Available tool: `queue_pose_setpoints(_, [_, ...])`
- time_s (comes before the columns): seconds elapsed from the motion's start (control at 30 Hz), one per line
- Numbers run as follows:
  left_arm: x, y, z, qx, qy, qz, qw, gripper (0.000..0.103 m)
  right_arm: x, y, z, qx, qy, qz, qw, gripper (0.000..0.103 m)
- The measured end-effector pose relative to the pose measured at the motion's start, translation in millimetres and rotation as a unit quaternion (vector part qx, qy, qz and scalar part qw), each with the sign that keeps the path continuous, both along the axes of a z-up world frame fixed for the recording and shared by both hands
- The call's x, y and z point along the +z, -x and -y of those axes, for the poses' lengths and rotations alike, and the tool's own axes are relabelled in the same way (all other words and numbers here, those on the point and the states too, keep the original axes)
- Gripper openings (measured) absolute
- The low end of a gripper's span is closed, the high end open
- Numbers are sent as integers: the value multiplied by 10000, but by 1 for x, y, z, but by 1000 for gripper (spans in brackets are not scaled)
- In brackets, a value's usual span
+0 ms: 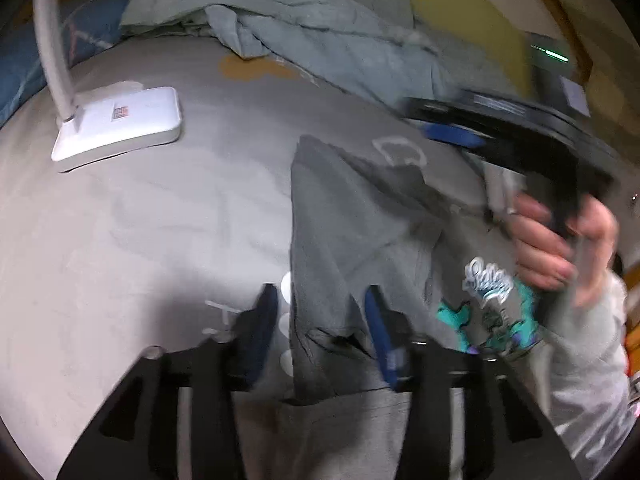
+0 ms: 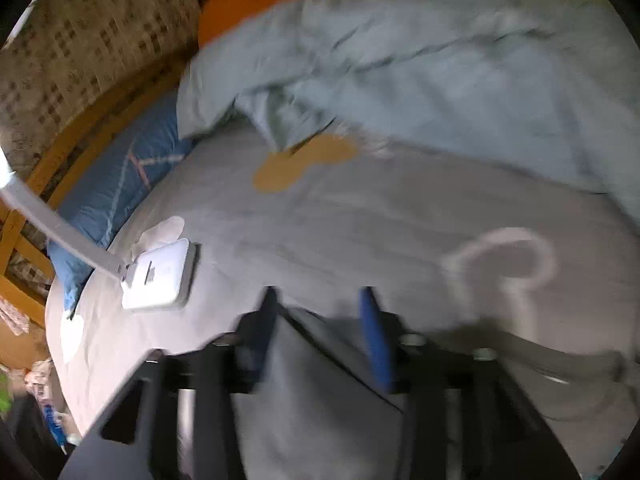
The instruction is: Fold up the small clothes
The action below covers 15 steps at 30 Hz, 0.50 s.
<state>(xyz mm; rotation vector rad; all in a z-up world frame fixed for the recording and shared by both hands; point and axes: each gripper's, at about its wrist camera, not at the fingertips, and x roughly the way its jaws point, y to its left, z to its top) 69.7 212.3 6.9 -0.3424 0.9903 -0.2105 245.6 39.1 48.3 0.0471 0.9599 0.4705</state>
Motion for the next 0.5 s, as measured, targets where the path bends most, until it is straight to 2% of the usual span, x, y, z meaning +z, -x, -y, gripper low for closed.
queue_pose_setpoints(0.07, [-9,-4,6,155,-252,-187,9994,45,-2,19,33,-116,-147,-97,9998,54])
queue_pose_setpoints(0.1, [-16,-6,3,274,-246,-324,9988,37,-7,29,53,-201,-256,-244,9992,54])
queue_pose_setpoints(0.17, [-24,-7,-8,462,150,-482,9977,26,-22,40,75,-223,-425,-547,9973,54])
queue_pose_setpoints(0.2, [-25,-6,-14,478,468,-471,9966,26,-33,46,84,-188,-522,-750,9956,53])
queue_pose_setpoints(0.27, [-23,-4,-22,491,864,-384,9943,26,-50,50,90,-27,-792,-1006,9918,40])
queue_pose_setpoints(0.3, [-21,-2,-23,509,940,-349,9937,26,-55,51,91,-4,-875,-1059,9905,35])
queue_pose_setpoints(0.4, [-19,-4,-22,595,699,-358,9951,26,-69,45,82,-106,-921,-1093,9897,34])
queue_pose_setpoints(0.47, [-22,-2,-22,640,616,-426,9951,26,-76,39,69,-137,-683,-1026,9923,30])
queue_pose_setpoints(0.5, [-25,-4,-23,648,639,-474,9947,26,-78,37,65,-180,-528,-983,9936,17])
